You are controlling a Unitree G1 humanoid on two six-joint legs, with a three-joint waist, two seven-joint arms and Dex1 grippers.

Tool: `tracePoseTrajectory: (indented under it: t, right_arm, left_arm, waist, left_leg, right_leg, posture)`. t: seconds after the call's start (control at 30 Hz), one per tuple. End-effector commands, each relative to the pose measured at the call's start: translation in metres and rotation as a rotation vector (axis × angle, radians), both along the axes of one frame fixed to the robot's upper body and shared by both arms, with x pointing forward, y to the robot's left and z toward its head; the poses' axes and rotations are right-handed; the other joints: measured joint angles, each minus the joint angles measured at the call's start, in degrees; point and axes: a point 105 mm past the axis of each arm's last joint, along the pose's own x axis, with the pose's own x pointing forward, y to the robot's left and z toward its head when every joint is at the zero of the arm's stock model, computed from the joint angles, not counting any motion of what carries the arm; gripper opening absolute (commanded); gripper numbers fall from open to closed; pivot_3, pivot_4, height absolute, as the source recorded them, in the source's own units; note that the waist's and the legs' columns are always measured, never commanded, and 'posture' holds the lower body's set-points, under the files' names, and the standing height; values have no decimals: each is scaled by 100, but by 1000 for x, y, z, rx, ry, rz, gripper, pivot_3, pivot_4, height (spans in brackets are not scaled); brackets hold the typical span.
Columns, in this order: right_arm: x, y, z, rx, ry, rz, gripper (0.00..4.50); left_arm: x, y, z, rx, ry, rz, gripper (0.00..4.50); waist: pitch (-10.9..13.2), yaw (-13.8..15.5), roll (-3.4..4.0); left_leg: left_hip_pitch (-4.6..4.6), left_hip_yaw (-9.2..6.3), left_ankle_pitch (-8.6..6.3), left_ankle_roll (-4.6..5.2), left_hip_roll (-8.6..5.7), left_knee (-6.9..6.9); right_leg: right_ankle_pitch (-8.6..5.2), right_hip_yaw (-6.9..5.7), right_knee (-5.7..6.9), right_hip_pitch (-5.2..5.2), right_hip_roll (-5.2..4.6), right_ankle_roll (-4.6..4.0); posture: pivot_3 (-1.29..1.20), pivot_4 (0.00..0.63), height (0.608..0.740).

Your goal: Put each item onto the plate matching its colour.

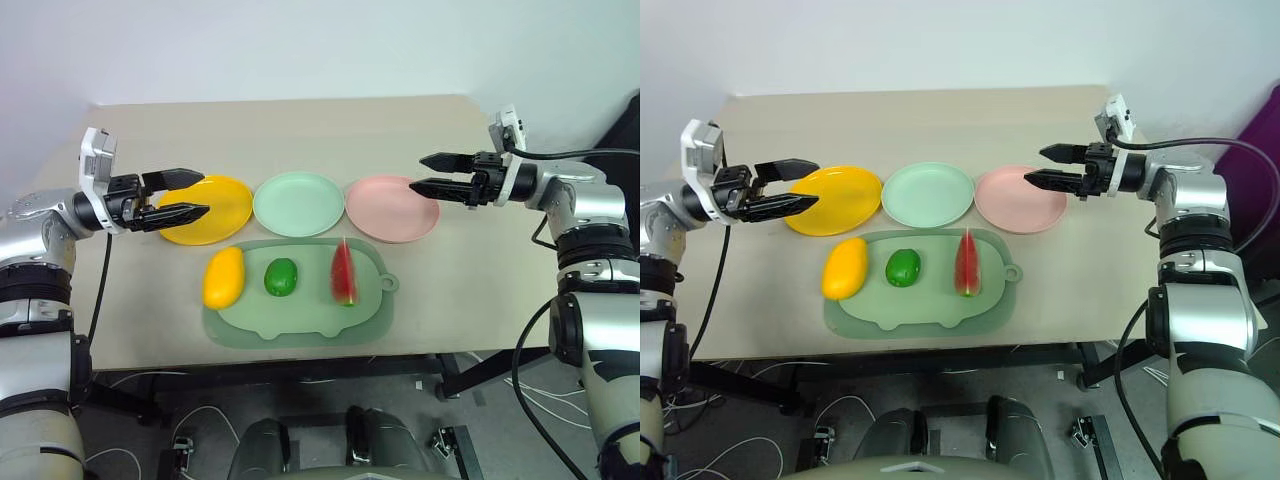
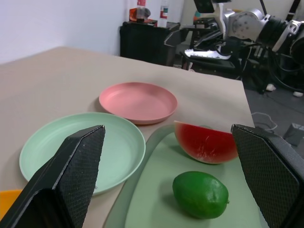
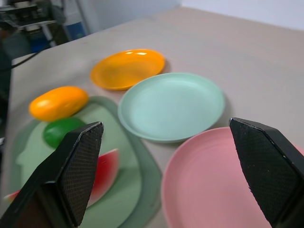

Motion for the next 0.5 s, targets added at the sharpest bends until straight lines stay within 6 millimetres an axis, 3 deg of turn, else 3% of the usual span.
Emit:
tracePoseTrajectory:
  t: [0.03, 0.27, 0.5]
  right_arm:
    - [1, 3, 25, 55, -51, -4, 4500]
    - [8, 5, 27, 40, -95, -72, 4500]
    - [40, -9, 36, 84, -124, -387, 4500]
  left_arm:
    - [-1, 1, 14, -5, -71, -1, 4473]
    - [-1, -3, 13, -11, -77, -12, 4473]
    - [-1, -7, 15, -24, -91, -23, 4473]
  waist:
    - [0, -9, 0]
    - [0, -8, -1]
    - [0, -13, 0]
  left_leg:
    - [1, 0, 0, 0, 0, 0]
    - [2, -1, 0, 0, 0, 1]
    - [4, 0, 0, 0, 0, 0]
  right_leg:
    - [0, 0, 1, 0, 0, 0]
    - [0, 0, 4, 0, 0, 0]
    - [1, 2, 6, 0, 0, 0]
  posture:
    - [0, 150, 740]
    - [0, 150, 740]
    - [0, 150, 740]
